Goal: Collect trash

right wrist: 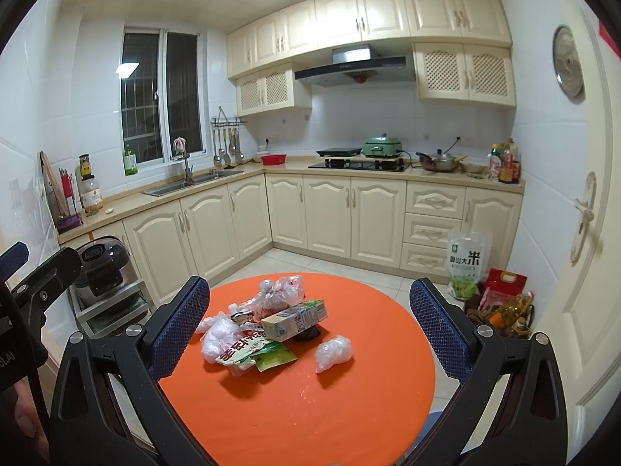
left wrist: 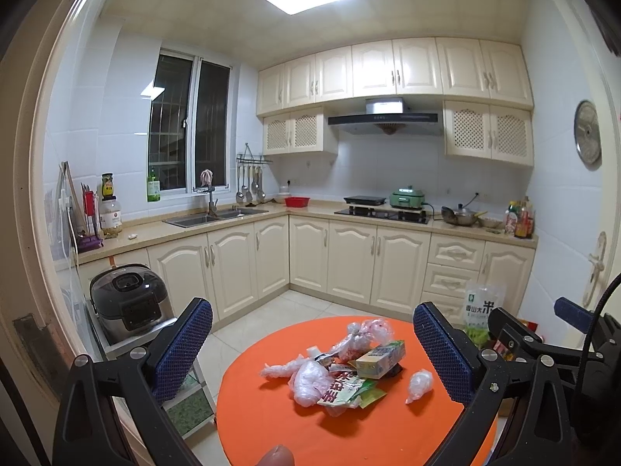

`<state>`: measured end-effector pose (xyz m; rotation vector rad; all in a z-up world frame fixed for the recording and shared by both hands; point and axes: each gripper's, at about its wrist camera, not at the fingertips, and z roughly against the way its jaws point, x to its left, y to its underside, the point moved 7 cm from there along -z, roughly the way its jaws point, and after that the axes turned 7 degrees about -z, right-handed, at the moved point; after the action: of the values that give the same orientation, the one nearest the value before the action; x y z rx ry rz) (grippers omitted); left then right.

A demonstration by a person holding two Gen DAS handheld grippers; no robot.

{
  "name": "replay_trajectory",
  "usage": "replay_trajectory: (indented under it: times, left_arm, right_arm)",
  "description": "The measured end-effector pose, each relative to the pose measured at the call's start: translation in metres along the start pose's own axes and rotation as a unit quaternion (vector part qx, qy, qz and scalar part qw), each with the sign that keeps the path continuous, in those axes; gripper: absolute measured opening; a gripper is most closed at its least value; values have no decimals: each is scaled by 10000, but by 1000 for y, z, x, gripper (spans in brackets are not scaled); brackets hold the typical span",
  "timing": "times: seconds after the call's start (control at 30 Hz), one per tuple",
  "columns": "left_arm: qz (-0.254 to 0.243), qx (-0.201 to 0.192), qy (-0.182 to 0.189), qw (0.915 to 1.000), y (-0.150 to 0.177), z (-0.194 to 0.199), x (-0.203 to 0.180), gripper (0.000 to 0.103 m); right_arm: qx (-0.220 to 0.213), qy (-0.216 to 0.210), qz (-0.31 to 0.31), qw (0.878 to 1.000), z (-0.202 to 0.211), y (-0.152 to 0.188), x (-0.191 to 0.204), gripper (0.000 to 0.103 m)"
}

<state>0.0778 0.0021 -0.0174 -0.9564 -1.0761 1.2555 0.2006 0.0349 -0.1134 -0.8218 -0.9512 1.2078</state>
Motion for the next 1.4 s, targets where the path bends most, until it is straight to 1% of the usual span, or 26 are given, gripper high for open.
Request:
replay_trajectory:
  times: [0.23,0.33,0.47,0.63,0.7,0.8,0.93,1.0,1.1,1.33,1.4]
  left_arm:
    - [-9,111,38,9999,0,-16,-3,102]
    - [-44,247,74,9997,3,-29,-7,102]
    - [-113,589,116,9981,16,-59,-13,102]
    - [-195,1055,174,9941,34,-104,-23,102]
    - [-269,1300,187,9910,42,-127,-29,102]
    - [-338,1553,207,9871,49,-149,-35,102]
    - [-402,1969,237,9793,65,-187,-42,102]
    - [-406,2101,254,9765,75,-202,-45,102]
    - [-415,2327,285,9713,88,-228,-50,102]
    - [-566,2622,350,9627,112,-277,-62,102]
    - [-670,2731,414,9588,120,-289,-69,102]
  right_arm:
    - [89,7,27,10000,-15,2,-3,103]
    - [181,12,25,9998,-26,7,-7,103]
    - [496,105,0,9987,-52,25,-19,103]
    - [1064,276,-93,9939,-96,57,-43,103]
    - [1317,333,-116,9907,-116,72,-53,103]
    - [1635,344,-168,9858,-140,93,-62,103]
    - [2069,334,-152,9777,-172,121,-68,103]
    - [2282,329,-140,9730,-190,135,-71,103]
    - [2466,326,-146,9684,-207,148,-73,103]
    - [2752,296,-151,9608,-239,166,-79,103]
    - [2830,266,-134,9586,-246,171,-79,100]
